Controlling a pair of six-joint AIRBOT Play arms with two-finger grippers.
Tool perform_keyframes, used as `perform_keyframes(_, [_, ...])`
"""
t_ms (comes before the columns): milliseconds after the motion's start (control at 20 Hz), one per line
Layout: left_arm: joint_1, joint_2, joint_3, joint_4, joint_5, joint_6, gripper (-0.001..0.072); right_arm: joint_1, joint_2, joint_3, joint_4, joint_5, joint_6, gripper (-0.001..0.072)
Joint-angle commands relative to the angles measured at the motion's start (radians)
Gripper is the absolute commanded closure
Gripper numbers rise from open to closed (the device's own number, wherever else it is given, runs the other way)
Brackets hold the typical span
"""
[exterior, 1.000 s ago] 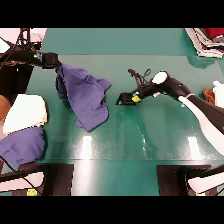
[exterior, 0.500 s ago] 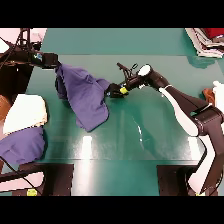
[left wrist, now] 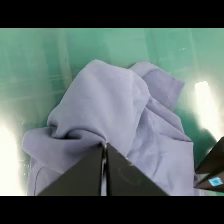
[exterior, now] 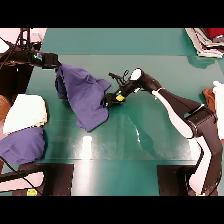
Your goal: Fold the shirts.
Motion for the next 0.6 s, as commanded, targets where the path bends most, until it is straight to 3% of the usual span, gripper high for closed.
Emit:
perform_keyframes(0, [0.001,0.001,0.001,0.000,-0.002,0.001,0.0684,0.036,-0.002,0.002,-0.015,-0.082,0.003,0.0498])
perform_keyframes(50, [0.001,0.001,0.001,0.000,-0.005,0.001,0.0684,0.038,-0.002,0.001,-0.018,-0.098,0.002,0.0647])
perform_keyframes(100, [0.001,0.002,0.001,0.000,-0.008,0.001,0.0684,0.037,0.000,0.001,-0.019,-0.109,-0.005,0.0697])
perform_keyframes(300, [0.001,0.113,0.006,0.063,0.060,-0.006,0.0685,-0.036,0.133,0.001,-0.178,-0.114,0.008,0.0699])
perform_keyframes(550, [0.001,0.410,0.006,0.063,0.190,0.001,0.0684,-0.225,0.492,0.001,-0.356,-0.114,0.022,0.0699])
